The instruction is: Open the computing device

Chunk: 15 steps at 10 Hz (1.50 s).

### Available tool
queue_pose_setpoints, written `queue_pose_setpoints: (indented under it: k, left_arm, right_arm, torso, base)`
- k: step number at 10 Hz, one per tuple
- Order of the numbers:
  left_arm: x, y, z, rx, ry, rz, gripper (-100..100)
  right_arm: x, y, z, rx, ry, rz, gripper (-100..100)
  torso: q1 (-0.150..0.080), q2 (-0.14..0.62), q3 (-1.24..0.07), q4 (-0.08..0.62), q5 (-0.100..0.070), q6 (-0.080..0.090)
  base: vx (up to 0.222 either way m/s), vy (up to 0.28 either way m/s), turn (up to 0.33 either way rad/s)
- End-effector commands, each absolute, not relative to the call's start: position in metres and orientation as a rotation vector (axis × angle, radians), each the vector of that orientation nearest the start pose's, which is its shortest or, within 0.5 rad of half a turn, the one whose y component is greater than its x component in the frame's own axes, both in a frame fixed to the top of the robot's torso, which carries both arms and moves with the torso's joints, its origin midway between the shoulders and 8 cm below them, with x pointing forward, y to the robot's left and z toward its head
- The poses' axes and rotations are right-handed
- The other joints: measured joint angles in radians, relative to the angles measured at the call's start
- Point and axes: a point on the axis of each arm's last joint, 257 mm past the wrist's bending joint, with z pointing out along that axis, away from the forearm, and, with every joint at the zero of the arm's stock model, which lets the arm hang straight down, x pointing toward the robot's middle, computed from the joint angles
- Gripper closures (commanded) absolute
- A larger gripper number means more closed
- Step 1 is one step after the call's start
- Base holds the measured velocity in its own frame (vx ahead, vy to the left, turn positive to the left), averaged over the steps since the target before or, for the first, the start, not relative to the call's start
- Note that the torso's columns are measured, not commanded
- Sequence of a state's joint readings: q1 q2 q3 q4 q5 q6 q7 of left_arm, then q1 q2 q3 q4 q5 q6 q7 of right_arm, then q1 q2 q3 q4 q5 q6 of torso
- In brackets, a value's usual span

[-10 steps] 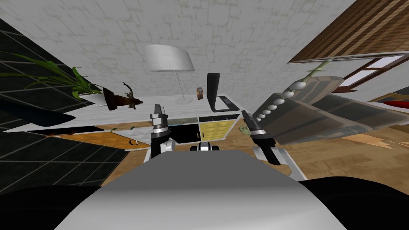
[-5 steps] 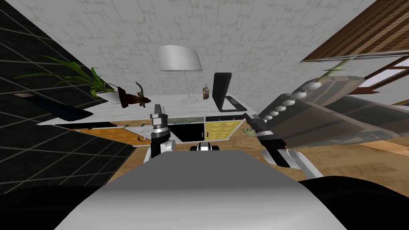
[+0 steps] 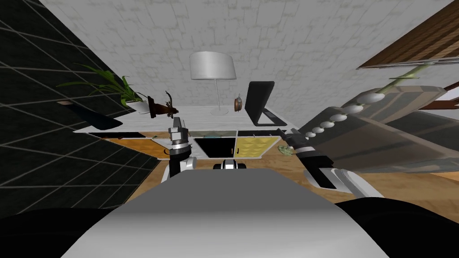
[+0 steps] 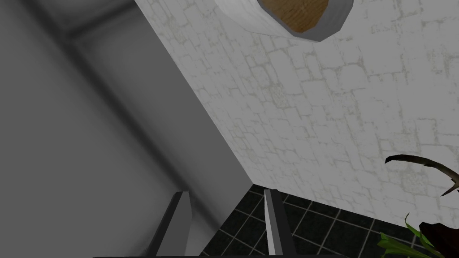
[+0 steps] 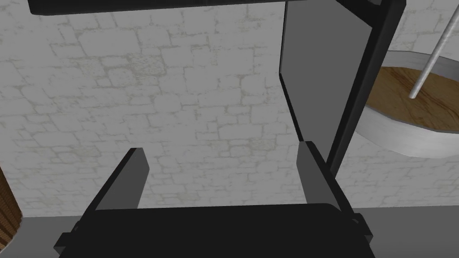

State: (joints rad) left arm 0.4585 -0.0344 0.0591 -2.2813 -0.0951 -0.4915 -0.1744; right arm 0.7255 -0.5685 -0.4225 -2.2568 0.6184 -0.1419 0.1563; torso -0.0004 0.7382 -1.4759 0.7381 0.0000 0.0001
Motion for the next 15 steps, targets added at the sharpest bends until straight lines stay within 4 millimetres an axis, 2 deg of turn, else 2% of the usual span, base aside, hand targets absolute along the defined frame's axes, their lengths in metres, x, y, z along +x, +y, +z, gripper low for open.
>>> queue_pose_setpoints:
  k: [1, 7, 13, 15]
  left_arm:
    - [0.346, 0.287, 0.037, -0.531, 0.653, -1.038, 0]
    - [0.346, 0.287, 0.037, -0.531, 0.653, -1.038, 0]
    - [0.346, 0.287, 0.037, -0.531, 0.654, -1.038, 0]
    - [0.346, 0.287, 0.037, -0.531, 0.654, -1.038, 0]
  right_arm:
    - [0.349, -0.445, -0.066, -0.048, 1.484, -0.126, -100]
    - [0.343, -0.498, -0.060, -0.172, 1.549, -0.404, -100]
    - [0.339, -0.547, -0.039, -0.295, 1.568, -0.675, -100]
    - [0.340, -0.543, -0.041, -0.284, 1.568, -0.650, -100]
  torso:
    - [0.001, 0.000, 0.000, 0.000, 0.000, 0.000]
    - [-0.001, 0.000, 0.000, 0.000, 0.000, 0.000]
    - [0.000, -0.001, -0.001, 0.000, 0.000, 0.000]
    - [-0.002, 0.001, 0.001, 0.000, 0.000, 0.001]
  base:
    - [-0.008, 0.126, 0.187]
    - [0.010, 0.113, 0.179]
    - [0.031, 0.110, 0.195]
    - [0.015, 0.036, 0.014]
